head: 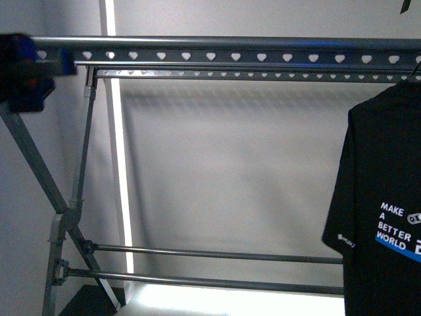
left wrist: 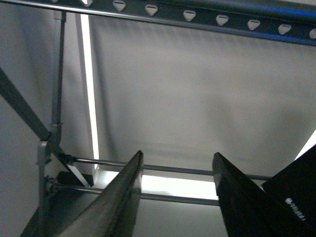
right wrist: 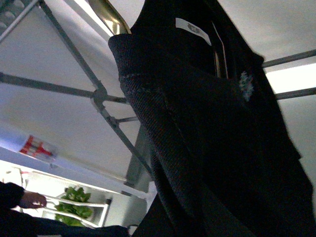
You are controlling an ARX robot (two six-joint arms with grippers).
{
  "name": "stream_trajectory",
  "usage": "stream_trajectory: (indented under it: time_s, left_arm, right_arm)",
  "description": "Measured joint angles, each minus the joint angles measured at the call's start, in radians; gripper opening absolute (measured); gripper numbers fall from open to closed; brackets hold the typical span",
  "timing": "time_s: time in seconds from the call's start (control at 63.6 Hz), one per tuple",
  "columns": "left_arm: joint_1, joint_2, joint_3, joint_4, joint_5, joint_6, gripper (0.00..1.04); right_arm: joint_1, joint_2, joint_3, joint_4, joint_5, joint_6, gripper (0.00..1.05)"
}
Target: Hang clothes on hanger
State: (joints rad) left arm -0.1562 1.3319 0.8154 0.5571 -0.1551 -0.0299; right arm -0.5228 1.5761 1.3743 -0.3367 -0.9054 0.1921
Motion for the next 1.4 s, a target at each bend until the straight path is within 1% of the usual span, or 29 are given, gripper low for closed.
stream_trajectory:
  time_s: [0.157, 0.252, 0.315, 0.519, 0.535, 0.566, 0.598, 0.676, 0.786, 0.928, 1.069, 1.227, 1.29, 1.4]
  left_arm:
    - [0.024, -0.088, -0.204, 0.075, 0.029, 0.014, 0.03]
    - [0.044, -0.156, -0.322, 0.119, 0.049, 0.021, 0.04]
    - [0.053, -0.187, -0.365, 0.134, 0.055, 0.023, 0.04]
    - [0.084, -0.309, -0.525, 0.164, 0.084, 0.024, 0.04]
    - [0.087, -0.320, -0.536, 0.164, 0.090, 0.024, 0.04]
    - [0.113, -0.343, -0.558, 0.164, 0.131, 0.025, 0.04]
    - [0.128, -0.359, -0.574, 0.164, 0.146, 0.027, 0.04]
    - [0.153, -0.414, -0.618, 0.161, 0.148, 0.027, 0.04]
    - [0.154, -0.486, -0.668, 0.136, 0.152, 0.027, 0.04]
    - [0.154, -0.570, -0.711, 0.094, 0.152, 0.027, 0.04]
    - [0.154, -0.665, -0.745, 0.034, 0.152, 0.027, 0.04]
    - [0.154, -0.751, -0.771, -0.026, 0.152, 0.027, 0.04]
    - [0.154, -0.758, -0.793, 0.002, 0.152, 0.027, 0.04]
    - [0.154, -0.792, -0.797, -0.024, 0.153, 0.027, 0.04]
  right_arm:
    - [0.027, 0.024, 0.029, 0.101, 0.037, 0.181, 0.03]
    - [0.052, 0.066, 0.080, 0.146, 0.089, 0.310, 0.03]
    - [0.064, 0.087, 0.111, 0.146, 0.114, 0.352, 0.03]
    - [0.120, 0.194, 0.237, 0.113, 0.206, 0.460, 0.03]
    - [0.125, 0.205, 0.250, 0.109, 0.214, 0.467, 0.03]
    - [0.134, 0.229, 0.279, 0.100, 0.230, 0.480, 0.03]
    - [0.139, 0.247, 0.301, 0.096, 0.244, 0.496, 0.03]
    - [0.150, 0.310, 0.386, 0.070, 0.282, 0.533, 0.03]
    - [0.153, 0.385, 0.500, 0.035, 0.315, 0.575, 0.03]
    - [0.146, 0.434, 0.590, 0.000, 0.335, 0.608, 0.03]
    - [0.142, 0.462, 0.639, -0.042, 0.350, 0.599, 0.03]
    - [0.149, 0.470, 0.634, -0.043, 0.374, 0.587, 0.03]
    - [0.152, 0.470, 0.623, -0.033, 0.379, 0.583, 0.03]
    - [0.158, 0.468, 0.581, -0.006, 0.388, 0.575, 0.03]
